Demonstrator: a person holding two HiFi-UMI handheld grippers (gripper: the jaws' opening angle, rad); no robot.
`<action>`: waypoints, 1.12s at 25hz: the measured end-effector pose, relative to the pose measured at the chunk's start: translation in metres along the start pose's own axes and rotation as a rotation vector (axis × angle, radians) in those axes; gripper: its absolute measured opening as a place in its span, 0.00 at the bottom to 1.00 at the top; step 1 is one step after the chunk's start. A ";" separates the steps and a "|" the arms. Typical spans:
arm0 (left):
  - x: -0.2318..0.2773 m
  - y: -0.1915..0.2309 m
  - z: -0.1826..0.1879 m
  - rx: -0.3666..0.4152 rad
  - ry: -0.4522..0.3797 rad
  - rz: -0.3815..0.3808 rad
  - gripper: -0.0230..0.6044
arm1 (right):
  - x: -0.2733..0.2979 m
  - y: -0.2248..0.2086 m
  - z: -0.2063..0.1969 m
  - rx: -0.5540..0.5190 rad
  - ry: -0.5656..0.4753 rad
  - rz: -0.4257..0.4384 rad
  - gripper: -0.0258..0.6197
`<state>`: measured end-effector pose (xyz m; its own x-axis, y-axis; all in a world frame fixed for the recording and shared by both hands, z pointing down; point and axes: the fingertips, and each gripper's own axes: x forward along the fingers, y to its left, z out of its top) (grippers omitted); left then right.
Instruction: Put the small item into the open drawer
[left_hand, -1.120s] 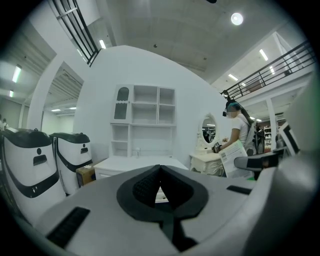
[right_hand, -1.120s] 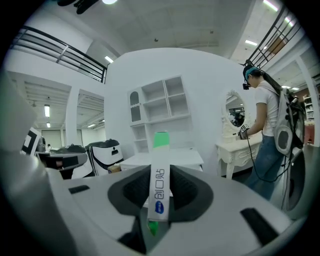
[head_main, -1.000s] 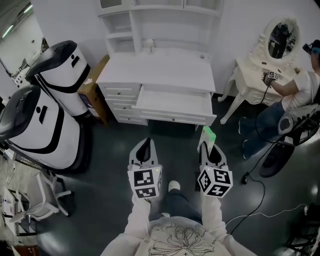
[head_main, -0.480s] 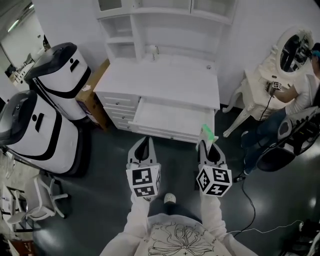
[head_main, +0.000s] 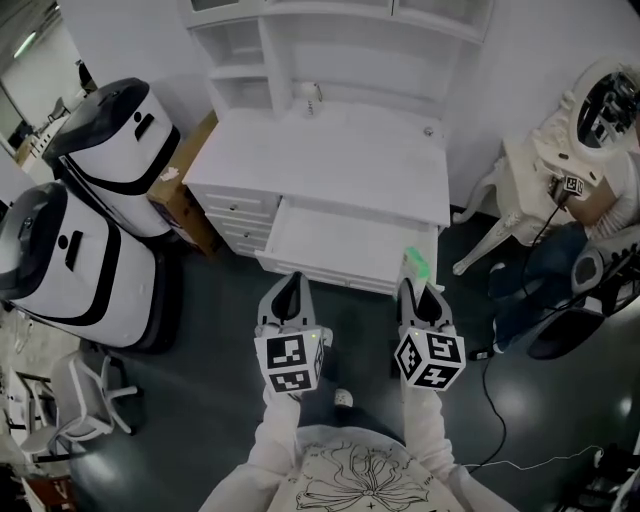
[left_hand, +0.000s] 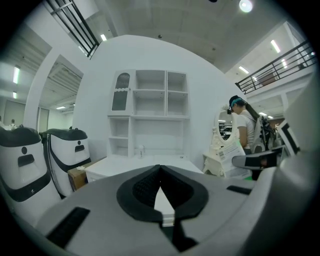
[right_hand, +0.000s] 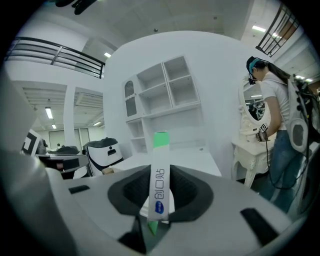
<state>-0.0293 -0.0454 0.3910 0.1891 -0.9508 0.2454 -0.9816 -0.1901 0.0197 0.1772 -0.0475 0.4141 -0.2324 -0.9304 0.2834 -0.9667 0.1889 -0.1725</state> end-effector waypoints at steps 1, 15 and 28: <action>0.008 0.002 -0.001 -0.003 0.003 0.000 0.04 | 0.008 -0.001 0.001 -0.001 0.002 0.000 0.18; 0.150 0.063 -0.002 -0.011 0.062 -0.037 0.04 | 0.161 0.004 0.004 0.000 0.078 -0.020 0.18; 0.256 0.104 -0.027 -0.005 0.191 -0.092 0.04 | 0.273 0.012 -0.024 0.007 0.224 -0.029 0.18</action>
<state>-0.0838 -0.3018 0.4821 0.2698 -0.8657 0.4217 -0.9606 -0.2725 0.0551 0.0999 -0.2919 0.5120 -0.2231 -0.8424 0.4905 -0.9728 0.1601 -0.1674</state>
